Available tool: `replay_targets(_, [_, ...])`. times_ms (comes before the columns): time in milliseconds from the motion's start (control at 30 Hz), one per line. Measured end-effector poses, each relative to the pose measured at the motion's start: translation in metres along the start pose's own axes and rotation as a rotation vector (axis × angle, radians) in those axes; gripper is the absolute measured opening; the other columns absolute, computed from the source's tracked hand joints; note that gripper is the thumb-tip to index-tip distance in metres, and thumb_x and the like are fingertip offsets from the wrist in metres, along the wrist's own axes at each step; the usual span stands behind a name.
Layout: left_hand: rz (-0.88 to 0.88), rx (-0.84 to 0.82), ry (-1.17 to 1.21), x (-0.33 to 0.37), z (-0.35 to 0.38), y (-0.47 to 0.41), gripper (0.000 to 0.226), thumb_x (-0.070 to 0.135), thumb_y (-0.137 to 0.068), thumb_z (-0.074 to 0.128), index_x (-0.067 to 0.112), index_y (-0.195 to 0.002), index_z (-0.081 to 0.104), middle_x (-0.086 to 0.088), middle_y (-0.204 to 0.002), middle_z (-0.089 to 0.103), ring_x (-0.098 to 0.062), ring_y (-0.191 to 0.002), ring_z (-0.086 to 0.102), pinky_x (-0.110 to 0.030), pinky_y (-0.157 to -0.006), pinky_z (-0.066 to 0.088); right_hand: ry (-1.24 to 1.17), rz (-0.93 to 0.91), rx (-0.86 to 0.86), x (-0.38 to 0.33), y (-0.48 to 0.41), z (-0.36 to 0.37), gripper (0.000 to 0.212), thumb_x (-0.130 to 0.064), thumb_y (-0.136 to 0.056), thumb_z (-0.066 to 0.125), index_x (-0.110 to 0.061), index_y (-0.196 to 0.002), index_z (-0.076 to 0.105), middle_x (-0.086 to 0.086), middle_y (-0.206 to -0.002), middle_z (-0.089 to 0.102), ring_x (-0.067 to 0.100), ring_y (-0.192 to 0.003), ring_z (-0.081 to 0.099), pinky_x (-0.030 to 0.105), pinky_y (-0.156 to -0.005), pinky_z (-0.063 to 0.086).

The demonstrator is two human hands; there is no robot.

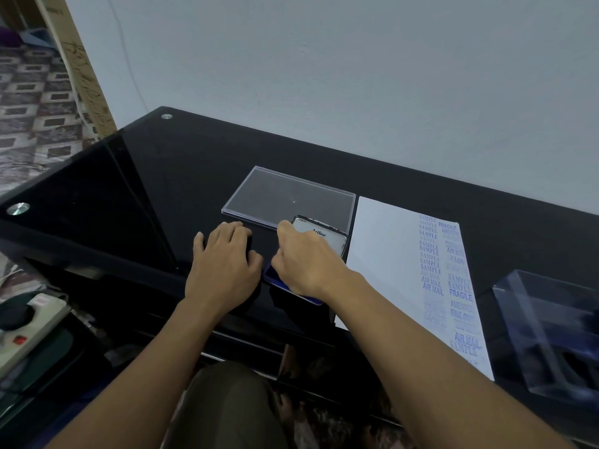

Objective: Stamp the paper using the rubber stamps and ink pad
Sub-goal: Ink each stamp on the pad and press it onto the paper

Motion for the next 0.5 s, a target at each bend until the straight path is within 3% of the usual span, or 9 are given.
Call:
replay_targets(167, [0.008, -0.001, -0.008, -0.0004, 0.0007, 0.0017, 0.037, 0.025, -0.093, 0.049, 0.014, -0.128, 0.053, -0.001, -0.143, 0.047, -0.018, -0.139, 0.035, -0.054, -0.118, 0.015, 0.009, -0.009, 0.005, 0.0003, 0.002, -0.0007, 0.016, -0.016, -0.097, 0.044, -0.018, -0.085, 0.034, 0.008, -0.073, 0.049, 0.022, -0.062, 0.045, 0.035, -0.049, 0.03])
replay_targets(500, [0.001, -0.011, 0.0, -0.0002, 0.0004, 0.0006, 0.037, 0.024, -0.092, 0.049, 0.014, -0.127, 0.053, -0.001, -0.144, 0.047, -0.019, -0.139, 0.036, -0.055, -0.118, 0.017, 0.009, -0.012, 0.029, 0.0023, 0.0002, 0.0025, 0.008, -0.02, -0.097, 0.044, -0.017, -0.092, 0.039, 0.008, -0.074, 0.053, 0.023, -0.064, 0.051, 0.036, -0.052, 0.039])
Point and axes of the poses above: each hand's wrist, its own y-axis away from the middle knuckle, its own z-axis out of the palm, x = y × z, the point moved 3 cm from there along -y, towards the middle knuckle
